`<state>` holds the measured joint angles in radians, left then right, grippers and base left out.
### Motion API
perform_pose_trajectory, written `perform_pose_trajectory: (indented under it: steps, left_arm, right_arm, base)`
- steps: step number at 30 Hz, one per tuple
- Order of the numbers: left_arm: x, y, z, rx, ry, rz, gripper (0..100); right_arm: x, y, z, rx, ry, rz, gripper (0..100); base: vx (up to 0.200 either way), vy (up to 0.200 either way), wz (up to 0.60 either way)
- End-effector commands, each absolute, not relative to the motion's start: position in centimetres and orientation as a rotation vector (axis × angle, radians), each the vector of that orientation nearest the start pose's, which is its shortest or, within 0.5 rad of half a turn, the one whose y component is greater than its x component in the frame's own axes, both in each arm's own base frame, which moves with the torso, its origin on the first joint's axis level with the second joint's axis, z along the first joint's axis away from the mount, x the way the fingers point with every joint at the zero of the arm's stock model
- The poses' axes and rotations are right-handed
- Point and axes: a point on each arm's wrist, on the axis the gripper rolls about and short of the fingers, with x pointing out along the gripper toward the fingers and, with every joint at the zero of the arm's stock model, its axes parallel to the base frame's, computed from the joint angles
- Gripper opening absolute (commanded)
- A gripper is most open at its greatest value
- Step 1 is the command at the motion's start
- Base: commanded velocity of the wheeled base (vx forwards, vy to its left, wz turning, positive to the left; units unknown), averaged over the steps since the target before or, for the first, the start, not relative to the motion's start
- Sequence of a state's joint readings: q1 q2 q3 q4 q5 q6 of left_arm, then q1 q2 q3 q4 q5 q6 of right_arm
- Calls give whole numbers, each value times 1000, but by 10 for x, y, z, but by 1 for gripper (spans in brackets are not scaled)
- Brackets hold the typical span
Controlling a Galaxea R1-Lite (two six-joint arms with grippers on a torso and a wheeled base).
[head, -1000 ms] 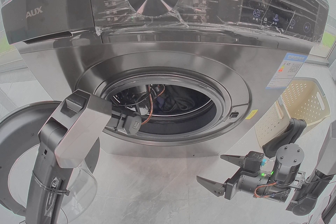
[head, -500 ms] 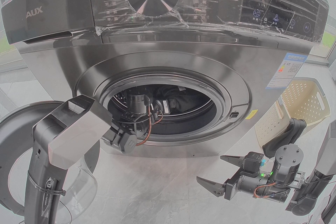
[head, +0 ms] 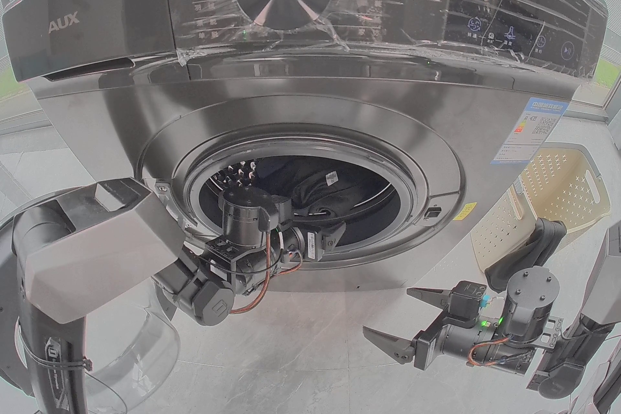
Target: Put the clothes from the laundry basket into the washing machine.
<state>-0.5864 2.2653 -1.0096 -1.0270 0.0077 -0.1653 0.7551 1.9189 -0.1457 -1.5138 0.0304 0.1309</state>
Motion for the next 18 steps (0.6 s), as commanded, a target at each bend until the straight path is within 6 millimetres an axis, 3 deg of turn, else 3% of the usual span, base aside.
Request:
perform_pose_trajectory:
  steps: [1, 6, 8, 11, 14, 16, 18]
  left_arm:
    - [336, -231, 79, -92, 237, -587, 100]
    - [351, -240, 98, -146, 113, -587, 100]
    - [358, -244, 94, -152, 93, -581, 100]
    - [365, -246, 85, -148, 104, -567, 100]
    - [376, -248, 54, -129, 147, -546, 100]
    - [378, -248, 49, -127, 154, -543, 100]
    - [392, -244, 32, -125, 159, -502, 100]
  right_arm:
    - [176, 164, 71, 32, 293, 757, 100]
    - [176, 164, 71, 32, 289, 755, 100]
    - [176, 164, 71, 32, 289, 755, 100]
    - [176, 164, 72, 33, 286, 755, 100]
    - [176, 164, 72, 33, 288, 755, 100]
    - [176, 164, 72, 33, 288, 755, 100]
    - [177, 164, 72, 35, 287, 753, 100]
  base:
    - [0, 0, 0]
    - [0, 0, 0]
    - [0, 0, 0]
    - [0, 0, 0]
    - [0, 0, 0]
    - [0, 0, 0]
    - [0, 0, 0]
